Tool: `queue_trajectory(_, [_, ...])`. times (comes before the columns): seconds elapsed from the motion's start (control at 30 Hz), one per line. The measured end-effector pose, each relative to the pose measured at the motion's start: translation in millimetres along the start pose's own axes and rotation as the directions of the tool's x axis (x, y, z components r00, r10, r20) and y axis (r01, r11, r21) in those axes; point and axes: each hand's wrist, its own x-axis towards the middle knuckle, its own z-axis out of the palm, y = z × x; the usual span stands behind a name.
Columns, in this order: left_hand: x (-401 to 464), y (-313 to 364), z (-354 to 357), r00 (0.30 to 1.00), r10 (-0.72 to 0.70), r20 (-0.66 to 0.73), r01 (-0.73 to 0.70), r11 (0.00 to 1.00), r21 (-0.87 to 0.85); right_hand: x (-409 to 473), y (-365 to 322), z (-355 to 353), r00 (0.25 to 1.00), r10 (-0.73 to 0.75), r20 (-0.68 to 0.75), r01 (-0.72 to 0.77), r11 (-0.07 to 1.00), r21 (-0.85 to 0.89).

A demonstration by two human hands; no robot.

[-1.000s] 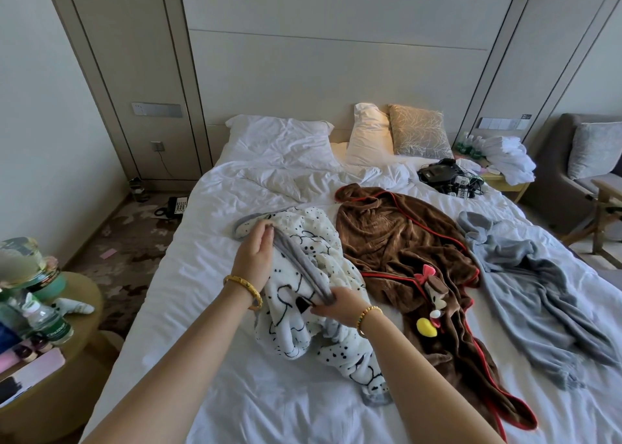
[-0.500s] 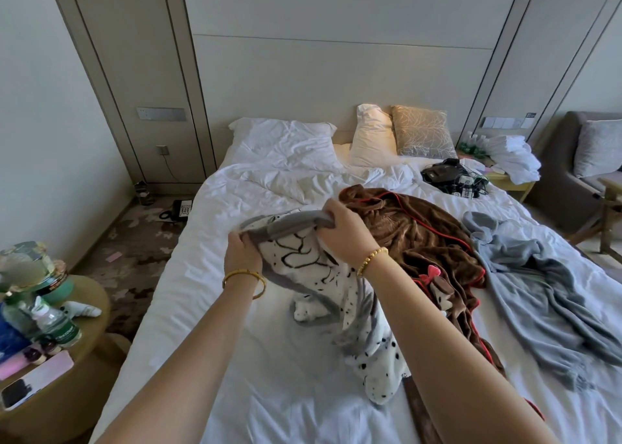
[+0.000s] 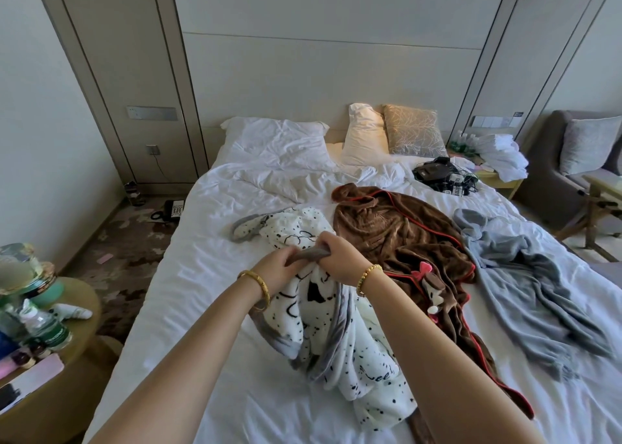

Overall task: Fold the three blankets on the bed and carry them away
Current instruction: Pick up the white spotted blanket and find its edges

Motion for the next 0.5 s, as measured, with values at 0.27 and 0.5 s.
queue_trajectory(0.27, [9, 15, -5, 0.904, -0.014, -0.428, -0.069, 0.982, -0.178, -17, 41, 20, 0.896, 0.325, -0.303, -0.331, 0.943, 0.033])
queue_trajectory(0.5, [13, 19, -32, 0.713, -0.169, -0.680, -0.149, 0.912, -0.382, -39, 74, 21, 0.768, 0.345, -0.540, -0.431, 0.901, -0.037])
